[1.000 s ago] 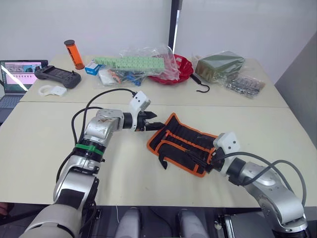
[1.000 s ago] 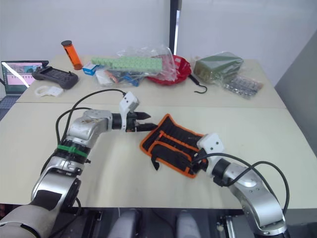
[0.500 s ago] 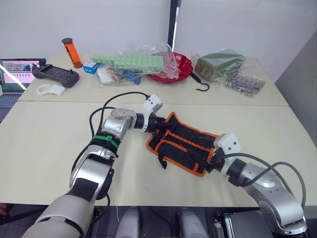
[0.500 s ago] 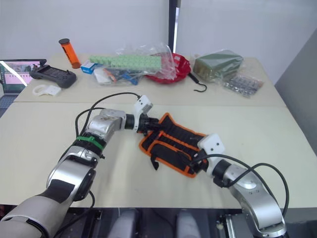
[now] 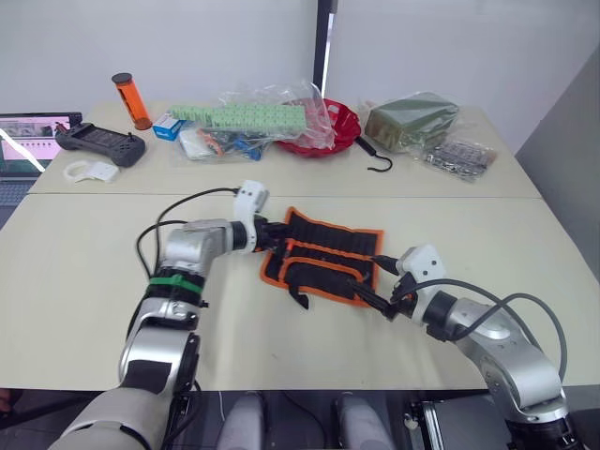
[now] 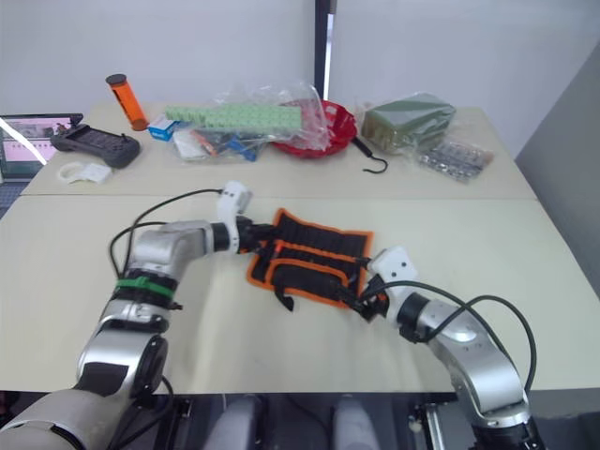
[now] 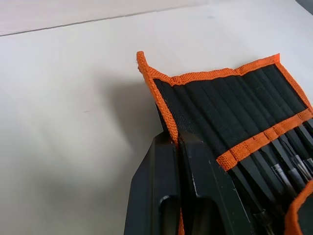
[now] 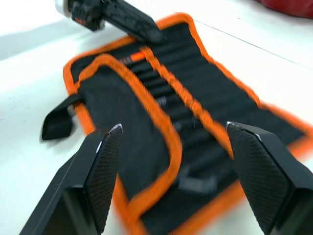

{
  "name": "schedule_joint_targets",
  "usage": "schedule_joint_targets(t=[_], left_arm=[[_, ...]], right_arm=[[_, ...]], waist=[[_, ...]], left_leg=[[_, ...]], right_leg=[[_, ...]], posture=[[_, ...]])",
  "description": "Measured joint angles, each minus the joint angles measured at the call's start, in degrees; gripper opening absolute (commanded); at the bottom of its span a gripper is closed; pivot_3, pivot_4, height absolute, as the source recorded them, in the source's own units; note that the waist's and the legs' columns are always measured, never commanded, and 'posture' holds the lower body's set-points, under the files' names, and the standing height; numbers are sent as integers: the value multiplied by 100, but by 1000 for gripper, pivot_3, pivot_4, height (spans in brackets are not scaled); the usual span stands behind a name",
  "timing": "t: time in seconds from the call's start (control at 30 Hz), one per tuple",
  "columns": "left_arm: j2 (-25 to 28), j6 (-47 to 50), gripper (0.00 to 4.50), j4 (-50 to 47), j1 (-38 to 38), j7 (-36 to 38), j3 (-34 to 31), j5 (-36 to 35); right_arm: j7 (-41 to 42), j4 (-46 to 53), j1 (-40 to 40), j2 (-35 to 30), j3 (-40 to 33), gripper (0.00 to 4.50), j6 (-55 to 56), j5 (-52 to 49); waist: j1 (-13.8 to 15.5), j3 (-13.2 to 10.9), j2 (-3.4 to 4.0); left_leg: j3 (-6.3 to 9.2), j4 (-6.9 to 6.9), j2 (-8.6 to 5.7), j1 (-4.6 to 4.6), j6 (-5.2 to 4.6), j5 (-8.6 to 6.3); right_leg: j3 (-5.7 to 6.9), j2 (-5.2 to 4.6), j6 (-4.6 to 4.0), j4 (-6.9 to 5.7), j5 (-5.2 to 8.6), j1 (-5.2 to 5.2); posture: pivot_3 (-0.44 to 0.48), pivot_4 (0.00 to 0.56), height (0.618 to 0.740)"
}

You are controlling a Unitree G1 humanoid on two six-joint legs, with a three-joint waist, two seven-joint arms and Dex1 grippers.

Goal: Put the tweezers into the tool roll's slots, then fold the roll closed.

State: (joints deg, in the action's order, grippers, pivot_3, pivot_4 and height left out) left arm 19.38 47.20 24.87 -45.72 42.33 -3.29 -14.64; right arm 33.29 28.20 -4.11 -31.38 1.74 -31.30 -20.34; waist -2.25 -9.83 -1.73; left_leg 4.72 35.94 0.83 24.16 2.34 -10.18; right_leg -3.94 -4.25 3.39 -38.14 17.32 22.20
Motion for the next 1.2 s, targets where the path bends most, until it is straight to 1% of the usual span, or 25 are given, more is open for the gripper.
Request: schedule_joint_targets(t=[0.07,0.23,0.37,0.47,0.57,0.67,0.8,0.9,0.93,1.03,1.1,1.13,1.17,1.2], left_arm=[[171,424,30,-583,297,-230,-222,-132],[357,1313,30,-1840,947,-700,-635,-450],[358,1776,30,-2581,1318,-1030,-861,-657],[344,1837,30,-2899,1561,-1178,-933,-784],[337,1818,975,-2909,1607,-1350,-976,-818],[382,1792,1962,-2903,1607,-1469,-1172,-872],[723,1581,3286,-2927,1586,-1435,-1493,-1033],[948,1360,4288,-3128,1579,-1303,-1656,-1192],[1018,1276,4486,-3241,1582,-1206,-1677,-1284],[1319,992,4486,-3772,1709,-705,-1667,-1617],[1589,761,4486,-4244,1927,-235,-1500,-1810],[1738,590,4063,-4440,2054,21,-1318,-1844],[1816,477,3919,-4549,2151,189,-1184,-1848],[1889,350,3608,-4647,2267,359,-1045,-1853]], right_arm=[[137,-145,-104,-51,24,3586,56,1],[417,-497,-478,-55,200,3586,176,44],[612,-780,-697,-37,330,3586,256,111],[753,-989,-886,9,438,3586,333,125],[833,-1115,-960,30,459,3586,376,158],[942,-1205,-1044,34,466,3586,378,154],[1102,-1219,-1061,32,443,3586,347,87],[1168,-1220,-1059,32,384,3586,278,-63],[1166,-1218,-1059,36,335,3586,219,-140],[1080,-1213,-1054,67,116,3586,-19,-358],[952,-1197,-1045,120,-34,3586,-222,-470],[852,-1196,-1056,159,-86,3586,-321,-521],[765,-1191,-1061,191,-118,3586,-395,-544],[649,-1188,-1067,243,-166,3586,-488,-570]], waist=[[-13,0,0],[-11,0,0],[17,0,0],[18,0,0],[33,0,0],[24,0,0],[9,0,0],[13,0,0],[27,0,0],[48,0,-1],[46,0,0],[45,0,0],[45,0,0],[42,0,1]], left_leg=[[1,0,-1,0,0,0],[1,1,0,-1,0,0],[1,4,-2,-1,1,1],[2,3,-1,-3,1,1],[2,5,-3,-2,2,1],[1,3,-1,-3,2,1],[2,2,0,-4,2,1],[2,2,-1,-3,3,1],[2,3,-2,-2,3,1],[-1,3,-2,-2,4,1],[-2,0,-1,-4,4,1],[-3,-1,-1,-5,4,1],[-3,-1,1,-7,4,1],[-3,-2,1,-7,4,1]], right_leg=[[0,-1,0,-3,0,0],[0,-2,-1,-3,-1,0],[0,-5,-2,-3,-2,-1],[0,-3,-3,-5,-2,-1],[0,-5,-3,-4,-2,-1],[0,-3,-4,-5,-2,-1],[0,-3,-4,-4,-2,0],[0,-4,-4,-3,-3,0],[0,-6,-4,-4,-3,-1],[-1,-8,-5,0,-3,-2],[-2,-7,-5,1,-3,-1],[-2,-6,-6,0,-3,-2],[-3,-5,-7,0,-4,-2],[-3,-5,-7,-1,-4,-3]], posture=[[0,150,740],[0,150,740],[0,150,740],[0,150,740],[0,150,740],[0,150,740],[0,150,740],[0,150,740],[0,150,740],[0,150,740],[0,150,740],[0,150,740],[0,150,740],[0,150,740]])
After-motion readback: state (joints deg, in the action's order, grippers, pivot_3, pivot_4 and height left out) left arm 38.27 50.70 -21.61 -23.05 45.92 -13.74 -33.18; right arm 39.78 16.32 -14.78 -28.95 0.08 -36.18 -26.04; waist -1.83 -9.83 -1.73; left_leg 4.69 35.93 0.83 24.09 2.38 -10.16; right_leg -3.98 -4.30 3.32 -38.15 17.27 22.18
